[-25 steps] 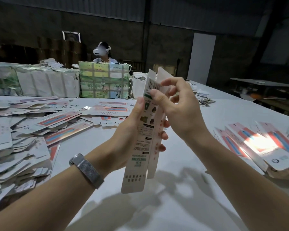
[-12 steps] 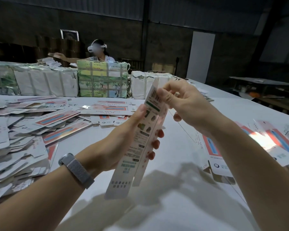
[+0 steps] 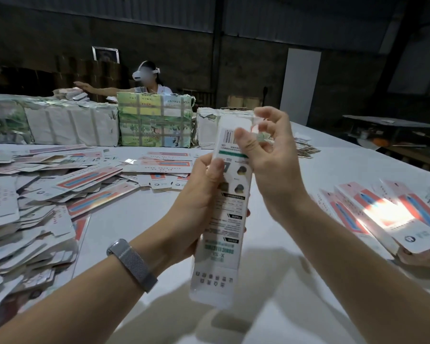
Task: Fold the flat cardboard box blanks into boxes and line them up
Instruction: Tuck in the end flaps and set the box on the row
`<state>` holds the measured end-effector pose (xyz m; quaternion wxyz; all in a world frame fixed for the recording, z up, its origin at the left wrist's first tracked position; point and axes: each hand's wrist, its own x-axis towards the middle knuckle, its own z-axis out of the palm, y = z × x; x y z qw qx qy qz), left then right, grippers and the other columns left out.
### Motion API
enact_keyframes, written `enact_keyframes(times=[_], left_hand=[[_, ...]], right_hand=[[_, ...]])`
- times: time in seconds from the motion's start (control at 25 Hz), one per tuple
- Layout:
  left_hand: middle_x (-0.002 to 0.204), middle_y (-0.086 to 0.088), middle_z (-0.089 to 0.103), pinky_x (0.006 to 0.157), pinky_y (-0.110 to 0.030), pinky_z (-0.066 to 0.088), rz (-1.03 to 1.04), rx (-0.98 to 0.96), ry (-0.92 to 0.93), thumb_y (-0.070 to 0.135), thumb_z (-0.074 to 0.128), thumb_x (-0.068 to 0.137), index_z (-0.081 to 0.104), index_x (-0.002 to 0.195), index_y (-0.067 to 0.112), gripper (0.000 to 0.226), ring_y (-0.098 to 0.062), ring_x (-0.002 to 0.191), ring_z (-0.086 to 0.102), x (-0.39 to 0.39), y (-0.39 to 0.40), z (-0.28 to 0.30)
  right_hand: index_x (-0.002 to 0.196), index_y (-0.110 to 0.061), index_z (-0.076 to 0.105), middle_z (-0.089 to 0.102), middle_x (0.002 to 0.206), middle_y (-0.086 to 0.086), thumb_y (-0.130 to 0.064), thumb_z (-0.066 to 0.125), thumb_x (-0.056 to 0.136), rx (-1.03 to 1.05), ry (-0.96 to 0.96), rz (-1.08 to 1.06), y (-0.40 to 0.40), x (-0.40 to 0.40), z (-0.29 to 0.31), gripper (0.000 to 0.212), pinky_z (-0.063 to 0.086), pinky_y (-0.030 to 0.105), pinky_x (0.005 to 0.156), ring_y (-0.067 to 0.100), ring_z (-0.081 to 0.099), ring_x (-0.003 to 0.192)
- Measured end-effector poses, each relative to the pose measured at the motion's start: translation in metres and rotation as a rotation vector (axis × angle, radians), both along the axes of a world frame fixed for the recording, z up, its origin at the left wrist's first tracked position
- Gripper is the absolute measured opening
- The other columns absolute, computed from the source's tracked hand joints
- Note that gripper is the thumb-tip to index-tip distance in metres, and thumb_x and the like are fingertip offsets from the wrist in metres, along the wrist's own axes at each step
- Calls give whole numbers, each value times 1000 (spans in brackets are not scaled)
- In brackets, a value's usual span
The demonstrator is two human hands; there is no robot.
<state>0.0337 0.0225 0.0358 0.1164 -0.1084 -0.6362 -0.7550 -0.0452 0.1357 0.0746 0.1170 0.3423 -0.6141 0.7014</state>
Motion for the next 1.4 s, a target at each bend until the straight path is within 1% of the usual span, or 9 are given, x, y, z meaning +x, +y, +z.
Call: enact_keyframes(times=[0.16,0.28,0.36,0.48,0.6,0.76,0.96,1.16,1.4], left_hand=[[103,4,77,62,-39,61,62,99,90,55,47,91,30,138,56,51,-23,83,76,-4,3,2],[120,23,70,77,-30,61,128,44,195,47,43,102,27,135,69,43,-12,107,72,-7,4,2],[125,27,66,83,-24,59,171,-35,242,36,39,98,26,140,65,53,-8,111,69,-11,2,4],[118,16,71,71,-24,59,232,-155,271,31,38,94,25,146,52,58,-13,99,73,-13,-7,8],[109,26,70,68,-26,61,300,-258,311,32,38,95,24,144,53,55,-11,94,74,-13,-13,13],[108,16,71,68,-25,59,302,-199,462,25,37,102,40,135,42,37,-14,93,74,-10,-9,12],[91,7,70,63,-30,60,260,-179,483,27,32,105,40,117,26,15,-14,76,71,-6,-3,4],[80,6,62,59,-29,57,281,-174,436,30,34,105,46,108,25,13,-12,70,66,-5,4,8],[81,-7,58,62,-34,55,327,-97,314,21,36,110,52,96,20,21,-21,71,60,-5,6,21]], right_hand=[[131,-38,42,59,121,3,-32,54,100,11,-18,38,-14,10,-17,34,62,39,78,21,69,100],[136,-33,45,67,115,6,-28,50,103,-7,-83,115,-15,12,-19,34,61,44,82,20,71,97],[138,-26,46,67,115,10,-25,48,104,-17,-98,133,-15,13,-20,34,60,43,83,21,71,98],[137,-22,47,69,111,10,-23,45,105,-36,-108,182,-17,15,-22,33,60,33,80,17,70,98],[139,-20,46,70,109,3,-23,43,105,-34,-54,195,-18,17,-23,34,58,30,80,15,69,101],[137,-27,44,70,107,-9,-24,43,105,-14,89,189,-17,18,-27,33,59,30,80,15,69,103],[121,-25,48,62,96,11,-19,42,100,-33,109,263,-14,18,-29,22,56,28,71,16,67,84],[98,-19,45,51,87,15,-20,45,91,-97,-19,259,-15,19,-26,7,52,39,62,29,55,75],[89,-19,47,57,71,6,-18,53,87,-153,-117,251,-16,18,-16,6,50,37,56,25,56,65]])
